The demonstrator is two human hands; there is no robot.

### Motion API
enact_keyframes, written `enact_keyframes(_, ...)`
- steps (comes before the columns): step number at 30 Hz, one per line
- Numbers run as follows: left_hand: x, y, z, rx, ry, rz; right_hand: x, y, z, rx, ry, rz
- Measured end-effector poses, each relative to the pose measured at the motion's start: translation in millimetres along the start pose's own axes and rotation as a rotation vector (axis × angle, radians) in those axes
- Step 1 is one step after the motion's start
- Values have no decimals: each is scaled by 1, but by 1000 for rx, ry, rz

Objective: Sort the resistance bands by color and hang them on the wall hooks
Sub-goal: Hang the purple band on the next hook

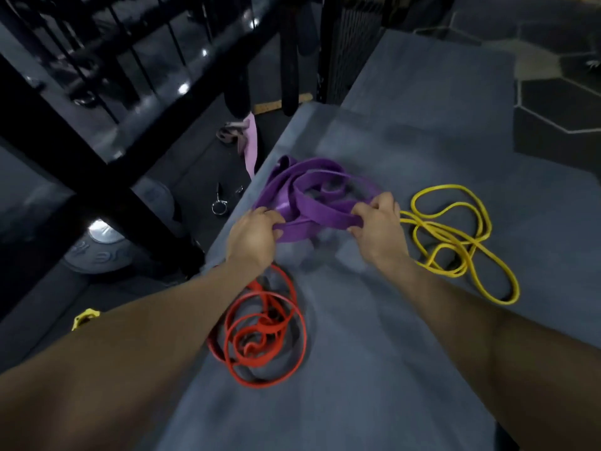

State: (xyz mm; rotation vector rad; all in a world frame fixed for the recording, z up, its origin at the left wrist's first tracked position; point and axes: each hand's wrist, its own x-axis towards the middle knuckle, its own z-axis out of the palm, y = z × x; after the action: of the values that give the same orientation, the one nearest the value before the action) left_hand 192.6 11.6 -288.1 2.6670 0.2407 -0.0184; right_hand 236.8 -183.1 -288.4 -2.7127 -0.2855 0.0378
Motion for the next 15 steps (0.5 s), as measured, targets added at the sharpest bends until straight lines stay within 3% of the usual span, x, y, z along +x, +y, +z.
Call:
enact_keyframes(4,0,38,-74,-141,51,54,1,-28,-73,69,58,-5)
enact_keyframes(11,-30,118,-207,-313,192,72,-19,-77,-221,69,235,-196)
enact_keyframes(15,-71,162,-278,-376,238,56,-50,-111,-301,184,181,-260)
